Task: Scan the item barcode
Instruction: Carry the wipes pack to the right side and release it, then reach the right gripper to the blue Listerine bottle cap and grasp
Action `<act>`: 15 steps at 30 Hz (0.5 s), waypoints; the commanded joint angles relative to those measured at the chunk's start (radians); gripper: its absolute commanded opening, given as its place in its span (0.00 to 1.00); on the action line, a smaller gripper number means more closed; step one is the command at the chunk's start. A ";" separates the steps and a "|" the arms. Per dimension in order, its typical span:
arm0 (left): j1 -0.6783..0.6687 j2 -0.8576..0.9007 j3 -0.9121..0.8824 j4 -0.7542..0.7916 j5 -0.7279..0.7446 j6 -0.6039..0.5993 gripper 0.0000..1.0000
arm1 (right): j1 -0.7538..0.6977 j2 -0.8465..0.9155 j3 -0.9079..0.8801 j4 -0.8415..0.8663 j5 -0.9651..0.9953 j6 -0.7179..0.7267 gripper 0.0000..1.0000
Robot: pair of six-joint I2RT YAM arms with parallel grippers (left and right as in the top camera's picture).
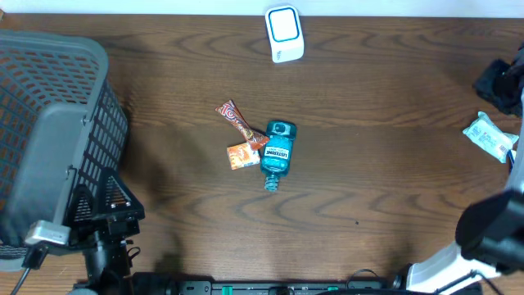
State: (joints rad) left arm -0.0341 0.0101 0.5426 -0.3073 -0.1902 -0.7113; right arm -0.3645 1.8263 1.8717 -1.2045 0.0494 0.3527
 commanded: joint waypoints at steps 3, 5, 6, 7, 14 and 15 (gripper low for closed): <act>-0.002 -0.007 -0.026 0.005 -0.013 -0.009 0.98 | 0.122 -0.063 0.012 -0.095 -0.405 0.017 0.48; -0.002 -0.007 -0.027 0.004 -0.013 -0.009 0.98 | 0.181 -0.063 0.011 -0.128 -0.445 0.017 0.59; -0.002 -0.007 -0.027 0.004 -0.013 -0.009 0.98 | 0.219 -0.060 0.006 -0.132 -0.464 0.017 0.81; -0.002 -0.007 -0.027 0.004 -0.013 -0.009 0.98 | 0.251 -0.058 0.001 -0.131 -0.480 0.017 0.99; -0.002 -0.007 -0.037 -0.003 -0.013 -0.008 0.98 | 0.556 -0.046 -0.124 -0.034 -0.390 0.059 0.91; -0.002 -0.007 -0.042 -0.003 -0.013 -0.008 0.98 | 0.607 -0.045 -0.147 -0.005 -0.330 0.106 0.92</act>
State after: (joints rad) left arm -0.0341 0.0101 0.5144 -0.3103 -0.1902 -0.7113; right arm 0.1341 1.7702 1.7786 -1.2453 -0.3649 0.3790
